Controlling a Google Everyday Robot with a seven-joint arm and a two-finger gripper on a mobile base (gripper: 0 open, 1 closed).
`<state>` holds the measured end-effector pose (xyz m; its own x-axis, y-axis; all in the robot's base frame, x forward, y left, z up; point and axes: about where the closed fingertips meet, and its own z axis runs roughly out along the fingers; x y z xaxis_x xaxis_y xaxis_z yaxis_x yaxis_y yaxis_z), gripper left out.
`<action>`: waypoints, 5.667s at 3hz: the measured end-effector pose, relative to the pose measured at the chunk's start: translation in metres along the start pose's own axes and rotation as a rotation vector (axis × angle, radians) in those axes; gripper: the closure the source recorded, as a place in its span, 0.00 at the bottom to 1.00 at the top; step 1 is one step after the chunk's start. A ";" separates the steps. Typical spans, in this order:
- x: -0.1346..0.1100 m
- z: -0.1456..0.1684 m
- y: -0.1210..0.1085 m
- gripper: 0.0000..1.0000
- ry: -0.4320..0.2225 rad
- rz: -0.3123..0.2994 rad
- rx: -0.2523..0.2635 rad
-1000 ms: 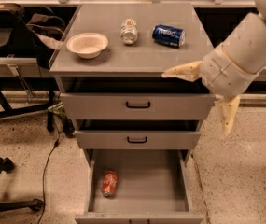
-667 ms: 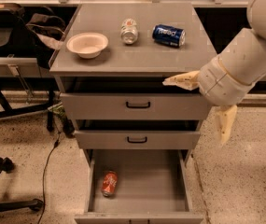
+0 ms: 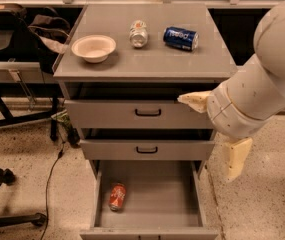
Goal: Pick coke can from bottom drawer and place on counter
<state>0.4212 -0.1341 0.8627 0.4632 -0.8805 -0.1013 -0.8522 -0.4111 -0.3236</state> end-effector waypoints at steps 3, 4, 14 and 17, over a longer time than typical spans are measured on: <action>0.002 0.071 -0.017 0.00 -0.066 0.035 0.013; 0.006 0.123 -0.031 0.00 -0.118 0.025 -0.002; -0.011 0.372 0.006 0.00 -0.369 -0.013 -0.126; -0.008 0.402 -0.001 0.00 -0.282 0.123 -0.101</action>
Offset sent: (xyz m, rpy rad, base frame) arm 0.0320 0.0235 -0.0723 0.0973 0.0287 -0.0523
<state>0.5160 -0.0320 0.4858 0.3924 -0.8308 -0.3948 -0.9193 -0.3395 -0.1992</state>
